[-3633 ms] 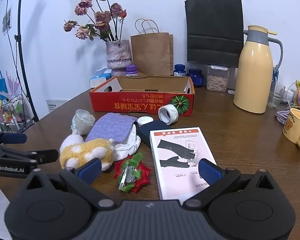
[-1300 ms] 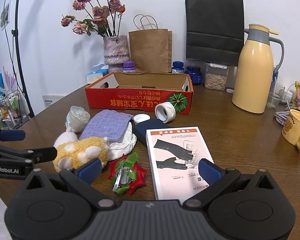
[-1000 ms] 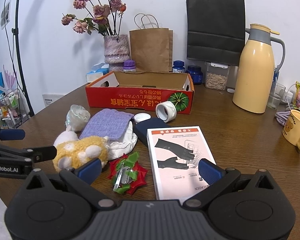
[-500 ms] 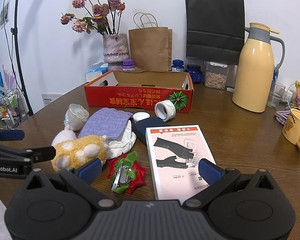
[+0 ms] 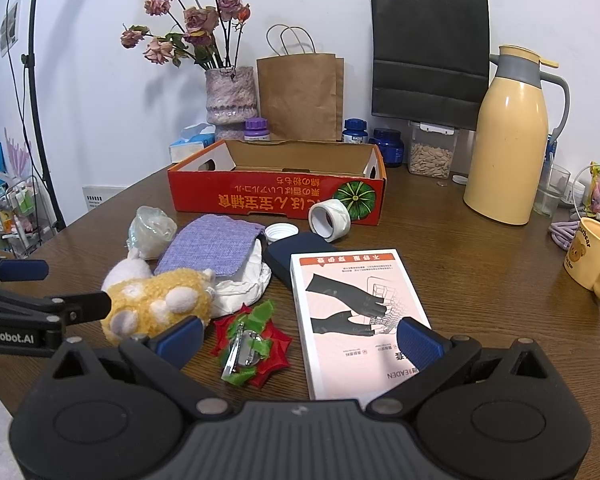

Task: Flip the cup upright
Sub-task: 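Move both tools toward the plush sheep and the white glove booklet, then grasp the white glove booklet with the right tool while the left tool approaches the plush sheep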

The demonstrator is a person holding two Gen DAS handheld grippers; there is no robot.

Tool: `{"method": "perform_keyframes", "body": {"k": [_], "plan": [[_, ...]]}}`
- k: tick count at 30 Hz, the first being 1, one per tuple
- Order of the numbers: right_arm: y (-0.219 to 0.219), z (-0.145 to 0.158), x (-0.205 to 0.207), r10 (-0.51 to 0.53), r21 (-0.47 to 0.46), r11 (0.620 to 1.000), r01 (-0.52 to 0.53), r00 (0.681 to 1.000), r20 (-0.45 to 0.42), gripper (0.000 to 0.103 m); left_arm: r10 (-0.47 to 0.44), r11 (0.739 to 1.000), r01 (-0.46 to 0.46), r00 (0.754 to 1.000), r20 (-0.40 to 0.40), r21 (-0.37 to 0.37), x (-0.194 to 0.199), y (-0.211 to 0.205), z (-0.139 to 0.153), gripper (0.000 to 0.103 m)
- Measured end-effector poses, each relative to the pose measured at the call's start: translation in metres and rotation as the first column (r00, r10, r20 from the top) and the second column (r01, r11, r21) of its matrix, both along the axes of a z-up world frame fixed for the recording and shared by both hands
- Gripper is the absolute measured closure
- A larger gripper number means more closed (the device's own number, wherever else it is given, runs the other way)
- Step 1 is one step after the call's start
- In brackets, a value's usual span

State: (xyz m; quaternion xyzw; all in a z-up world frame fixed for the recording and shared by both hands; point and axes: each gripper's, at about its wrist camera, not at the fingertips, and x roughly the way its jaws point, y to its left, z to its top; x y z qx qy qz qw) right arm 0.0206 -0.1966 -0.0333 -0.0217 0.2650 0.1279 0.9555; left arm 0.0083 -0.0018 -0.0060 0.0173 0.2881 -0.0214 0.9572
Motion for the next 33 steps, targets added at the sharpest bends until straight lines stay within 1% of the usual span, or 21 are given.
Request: {"method": "perform_keyframes", "body": {"k": [33], "plan": [[-0.0023,-0.0007,0.0016,-0.003,-0.004,1.0,0.003,1.0,0.001,0.0,0.003,1.0,-0.003,1.0,-0.006,-0.003,0.0016,0.0007,-0.002,0.0]]}}
